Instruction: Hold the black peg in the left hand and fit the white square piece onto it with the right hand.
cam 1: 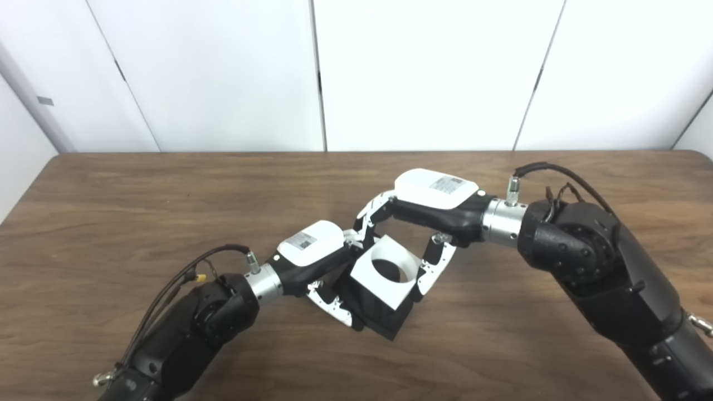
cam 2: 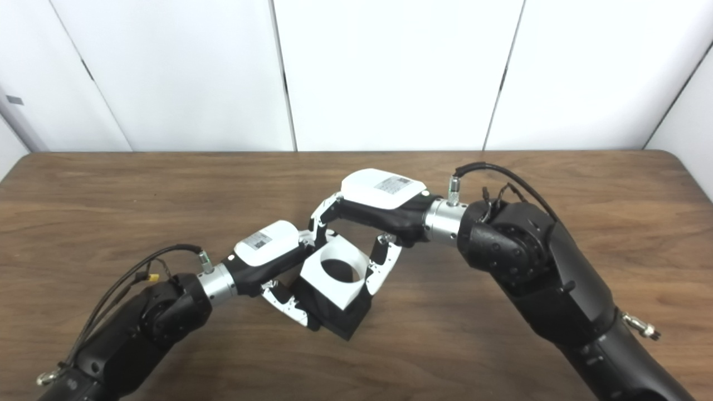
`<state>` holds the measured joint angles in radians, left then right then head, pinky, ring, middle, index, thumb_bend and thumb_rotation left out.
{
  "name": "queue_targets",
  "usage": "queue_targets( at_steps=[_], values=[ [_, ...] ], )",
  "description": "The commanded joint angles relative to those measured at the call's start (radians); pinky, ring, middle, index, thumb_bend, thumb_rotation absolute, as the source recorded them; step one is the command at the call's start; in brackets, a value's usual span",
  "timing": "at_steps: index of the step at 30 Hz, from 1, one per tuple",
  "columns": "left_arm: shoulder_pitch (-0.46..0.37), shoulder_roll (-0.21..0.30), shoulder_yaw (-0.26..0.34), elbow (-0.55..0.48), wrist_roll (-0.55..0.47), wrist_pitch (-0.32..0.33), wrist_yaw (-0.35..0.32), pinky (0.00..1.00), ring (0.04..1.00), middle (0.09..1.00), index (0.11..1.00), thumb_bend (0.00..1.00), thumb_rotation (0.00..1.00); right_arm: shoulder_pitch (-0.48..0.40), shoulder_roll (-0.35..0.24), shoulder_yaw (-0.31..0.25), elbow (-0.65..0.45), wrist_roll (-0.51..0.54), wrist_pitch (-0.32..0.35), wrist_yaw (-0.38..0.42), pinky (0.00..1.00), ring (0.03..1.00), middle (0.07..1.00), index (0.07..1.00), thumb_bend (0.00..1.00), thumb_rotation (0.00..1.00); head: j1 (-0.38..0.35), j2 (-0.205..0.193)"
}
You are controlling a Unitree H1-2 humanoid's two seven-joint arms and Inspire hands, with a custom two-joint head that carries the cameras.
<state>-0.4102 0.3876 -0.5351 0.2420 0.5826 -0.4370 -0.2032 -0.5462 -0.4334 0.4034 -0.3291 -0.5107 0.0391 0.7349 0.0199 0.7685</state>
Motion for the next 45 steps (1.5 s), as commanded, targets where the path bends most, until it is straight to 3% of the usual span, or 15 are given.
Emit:
queue_targets(
  at_steps=[1, 25, 32, 33, 34, 36, 45],
  values=[
    [0.004, -0.003, -0.024, 0.021, 0.054, 0.041, -0.062, 0.73, 0.899, 0.860, 0.489, 0.52, 0.07, -0.030, 0.014, 0.000, 0.008, 0.000, -0.024, -0.023, 0.73, 0.830, 0.784, 0.478, 0.52, 0.13, 0.001, 0.000],
    [0.006, -0.006, -0.031, -0.005, 0.076, 0.061, -0.076, 0.72, 0.897, 0.877, 0.489, 0.52, 0.07, -0.030, 0.066, 0.064, 0.038, -0.031, -0.046, -0.016, 0.72, 0.820, 0.781, 0.479, 0.52, 0.14, 0.000, 0.011],
    [0.008, -0.010, -0.025, -0.003, 0.065, 0.060, -0.073, 0.73, 0.896, 0.869, 0.489, 0.52, 0.07, -0.036, 0.036, 0.095, 0.032, -0.066, -0.040, 0.025, 0.73, 0.839, 0.806, 0.492, 0.52, 0.15, 0.002, 0.013],
    [0.008, -0.010, -0.023, 0.000, 0.061, 0.054, -0.071, 0.72, 0.892, 0.870, 0.489, 0.52, 0.07, -0.039, 0.028, 0.095, 0.027, -0.063, -0.027, 0.039, 0.74, 0.849, 0.824, 0.594, 0.72, 0.23, 0.002, 0.014],
    [0.009, -0.010, -0.022, 0.001, 0.059, 0.051, -0.069, 0.72, 0.893, 0.870, 0.489, 0.52, 0.07, -0.041, 0.021, 0.091, 0.021, -0.055, -0.017, 0.047, 0.76, 0.860, 0.849, 0.687, 0.85, 0.28, 0.002, 0.014],
    [0.009, -0.009, -0.020, 0.004, 0.057, 0.046, -0.065, 0.72, 0.895, 0.867, 0.488, 0.52, 0.07, -0.039, 0.011, 0.076, 0.015, -0.040, -0.014, 0.048, 0.78, 0.875, 0.885, 0.810, 0.97, 0.34, -0.001, 0.015],
    [0.009, -0.003, -0.014, 0.009, 0.055, 0.047, -0.067, 0.73, 0.890, 0.858, 0.488, 0.52, 0.07, -0.039, -0.033, 0.012, -0.023, -0.025, 0.011, 0.059, 0.76, 0.866, 0.892, 0.832, 1.00, 0.35, -0.006, 0.018]
  ],
)
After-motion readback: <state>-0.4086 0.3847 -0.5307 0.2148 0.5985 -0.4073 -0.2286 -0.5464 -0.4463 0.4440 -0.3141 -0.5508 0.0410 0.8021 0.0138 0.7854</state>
